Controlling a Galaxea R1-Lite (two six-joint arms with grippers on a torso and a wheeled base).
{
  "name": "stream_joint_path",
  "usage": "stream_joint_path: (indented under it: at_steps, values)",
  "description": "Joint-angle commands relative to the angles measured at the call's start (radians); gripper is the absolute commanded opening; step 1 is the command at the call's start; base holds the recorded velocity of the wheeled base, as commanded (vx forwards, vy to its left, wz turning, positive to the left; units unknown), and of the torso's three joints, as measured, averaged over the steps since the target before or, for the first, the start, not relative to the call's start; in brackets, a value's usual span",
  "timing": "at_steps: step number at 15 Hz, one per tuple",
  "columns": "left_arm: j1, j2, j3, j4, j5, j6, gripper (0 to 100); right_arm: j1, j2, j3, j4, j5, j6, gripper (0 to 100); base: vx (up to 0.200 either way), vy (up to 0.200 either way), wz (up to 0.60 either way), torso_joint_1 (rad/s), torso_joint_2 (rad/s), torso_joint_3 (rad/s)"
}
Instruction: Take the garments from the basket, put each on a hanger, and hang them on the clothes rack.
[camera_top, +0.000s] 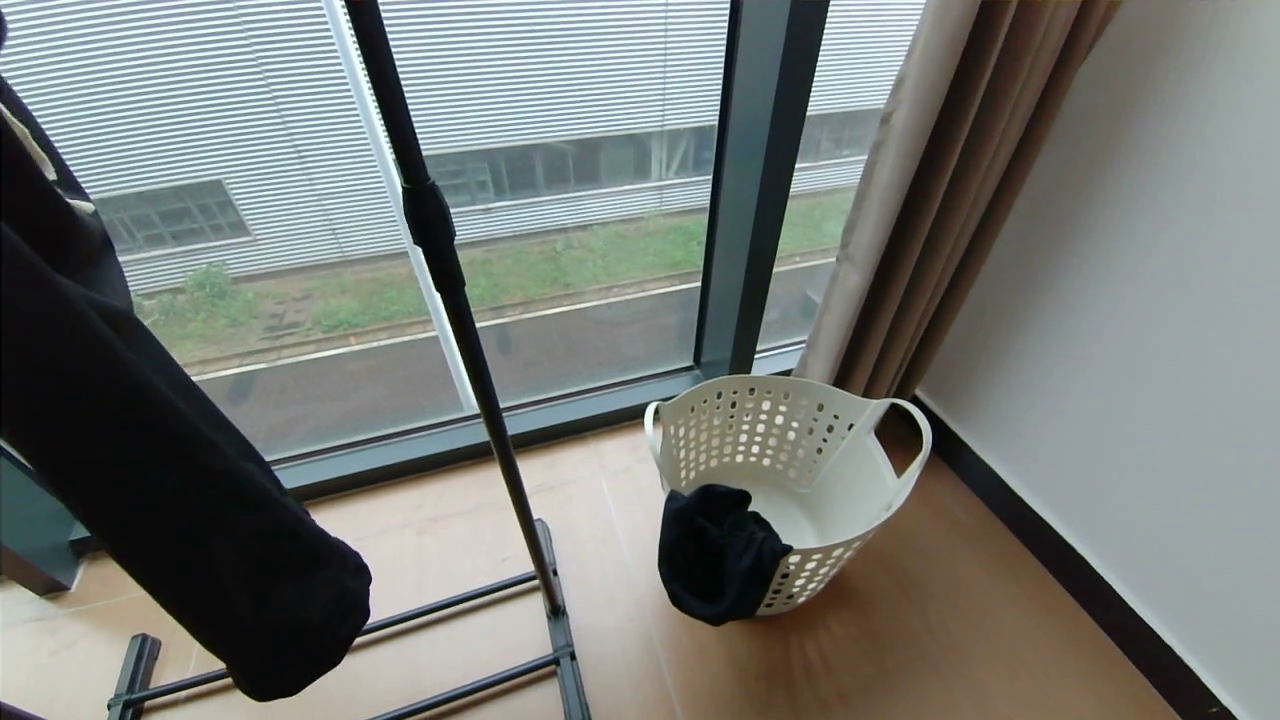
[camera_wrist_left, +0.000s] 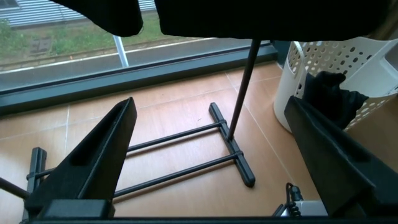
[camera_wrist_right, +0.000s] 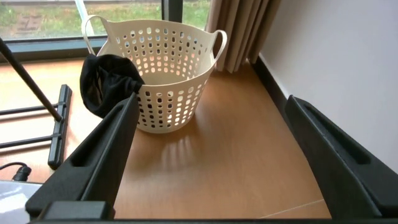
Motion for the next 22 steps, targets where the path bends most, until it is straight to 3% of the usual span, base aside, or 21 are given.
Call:
stream_joint_path:
  at_steps: [1, 22]
  values:
    - [0.0, 0.001, -0.001, 0.0, 0.0, -0.002, 100, 0.001, 0.001, 0.0, 0.0, 0.001, -0.001, 100, 0.0, 0.0, 0.0, 0.002, 0.0, -0.188]
    - [-0.001, 0.001, -0.001, 0.0, 0.0, -0.002, 100, 0.001, 0.0, 0.0, 0.0, 0.0, -0.001, 100, 0.0, 0.0, 0.0, 0.003, 0.0, -0.196]
